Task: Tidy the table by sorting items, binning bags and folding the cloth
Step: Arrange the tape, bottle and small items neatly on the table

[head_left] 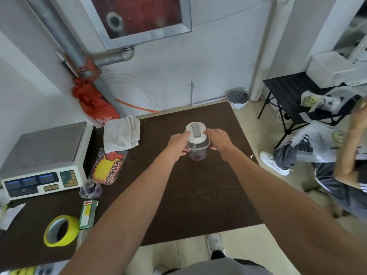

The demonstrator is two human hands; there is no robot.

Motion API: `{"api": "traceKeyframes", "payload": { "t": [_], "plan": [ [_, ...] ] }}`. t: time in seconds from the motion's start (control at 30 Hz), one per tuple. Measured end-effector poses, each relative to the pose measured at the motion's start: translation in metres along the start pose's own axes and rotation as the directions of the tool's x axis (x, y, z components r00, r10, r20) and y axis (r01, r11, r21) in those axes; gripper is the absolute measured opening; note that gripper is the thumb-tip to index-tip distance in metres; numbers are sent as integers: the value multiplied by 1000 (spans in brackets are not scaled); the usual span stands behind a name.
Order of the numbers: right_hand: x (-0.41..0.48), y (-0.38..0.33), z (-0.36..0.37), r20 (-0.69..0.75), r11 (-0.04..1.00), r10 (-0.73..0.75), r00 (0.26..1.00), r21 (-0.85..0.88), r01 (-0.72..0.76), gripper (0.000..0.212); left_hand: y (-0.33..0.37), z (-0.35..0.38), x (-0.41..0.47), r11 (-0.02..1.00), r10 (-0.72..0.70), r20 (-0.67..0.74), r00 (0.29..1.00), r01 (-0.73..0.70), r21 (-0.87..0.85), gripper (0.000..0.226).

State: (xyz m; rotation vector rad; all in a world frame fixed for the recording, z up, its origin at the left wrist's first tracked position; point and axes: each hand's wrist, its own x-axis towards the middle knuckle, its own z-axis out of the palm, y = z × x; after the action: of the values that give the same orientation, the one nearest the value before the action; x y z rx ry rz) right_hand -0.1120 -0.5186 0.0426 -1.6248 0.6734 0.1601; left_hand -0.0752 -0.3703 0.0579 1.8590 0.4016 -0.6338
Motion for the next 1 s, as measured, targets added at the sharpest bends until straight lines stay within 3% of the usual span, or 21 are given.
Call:
{"api": "traceKeyframes", "payload": {
  "t": [0.8, 1.0],
  "plan": [
    [33, 5, 17, 47, 983, -63, 997, -168, 70, 52, -7, 6, 25, 999, 39, -75, 996, -39, 0, 44],
    [36, 3, 28, 18, 985, -21, 1000, -170, 23, 52, -11, 0, 31, 992, 101, -101, 990, -92, 91, 52]
  ]
}}
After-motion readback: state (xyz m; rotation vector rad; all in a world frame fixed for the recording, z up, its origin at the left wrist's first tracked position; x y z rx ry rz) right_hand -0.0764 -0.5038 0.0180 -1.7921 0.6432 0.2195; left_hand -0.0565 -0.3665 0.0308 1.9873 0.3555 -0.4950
